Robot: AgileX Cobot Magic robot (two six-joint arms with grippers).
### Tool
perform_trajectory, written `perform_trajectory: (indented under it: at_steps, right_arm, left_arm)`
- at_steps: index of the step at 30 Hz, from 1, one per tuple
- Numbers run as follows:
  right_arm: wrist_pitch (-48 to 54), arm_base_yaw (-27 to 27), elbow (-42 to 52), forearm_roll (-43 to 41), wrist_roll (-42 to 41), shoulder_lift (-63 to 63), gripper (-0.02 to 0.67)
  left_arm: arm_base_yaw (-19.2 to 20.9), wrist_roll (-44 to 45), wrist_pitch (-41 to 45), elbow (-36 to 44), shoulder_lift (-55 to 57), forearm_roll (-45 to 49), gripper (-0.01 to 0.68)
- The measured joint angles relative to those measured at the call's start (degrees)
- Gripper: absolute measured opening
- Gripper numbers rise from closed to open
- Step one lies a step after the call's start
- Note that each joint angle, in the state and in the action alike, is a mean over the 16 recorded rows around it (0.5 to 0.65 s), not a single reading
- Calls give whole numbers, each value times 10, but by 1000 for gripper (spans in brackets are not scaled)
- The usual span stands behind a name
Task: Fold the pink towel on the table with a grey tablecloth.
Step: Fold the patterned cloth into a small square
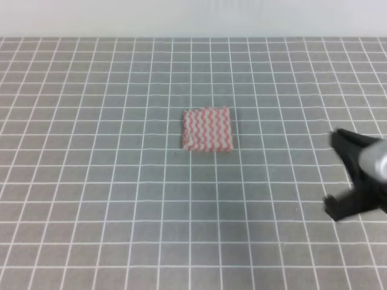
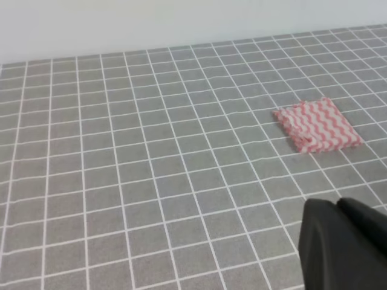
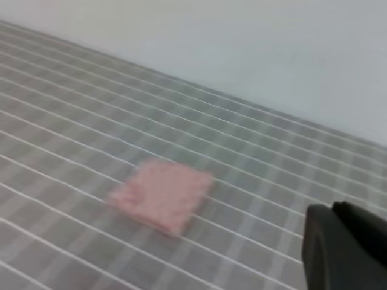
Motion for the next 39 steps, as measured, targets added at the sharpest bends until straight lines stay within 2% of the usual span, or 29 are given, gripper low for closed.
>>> perform_trajectory:
  at_steps: [6,16,21,23,25,36,39]
  right_arm:
    - [12,-62,84,15,-53,-94,-16]
    - [178,-274,163,27,-113,-320,-16]
    - [226,-349,183,19,-113,-395,-16]
    - [230,-364,191,-7,-85,-413,-16]
    - [236,-374,197,-70,-18,-428,-16]
    - [294,-382,252,-467,427,-491,-16]
    - [314,-382,266,-537,513,-512,-16]
  left_arm:
    - [0,0,1,0,1,1,-2]
    - [0,0,3,0,1,2,-2]
    - [0,0,3,0,1,2,-2]
    - [0,0,2,0,2,1,-2]
    - [0,0,2,0,2,1,-2]
    - [0,0,3,0,0,0,-2]
    - [0,0,4,0,0,-1,-2]
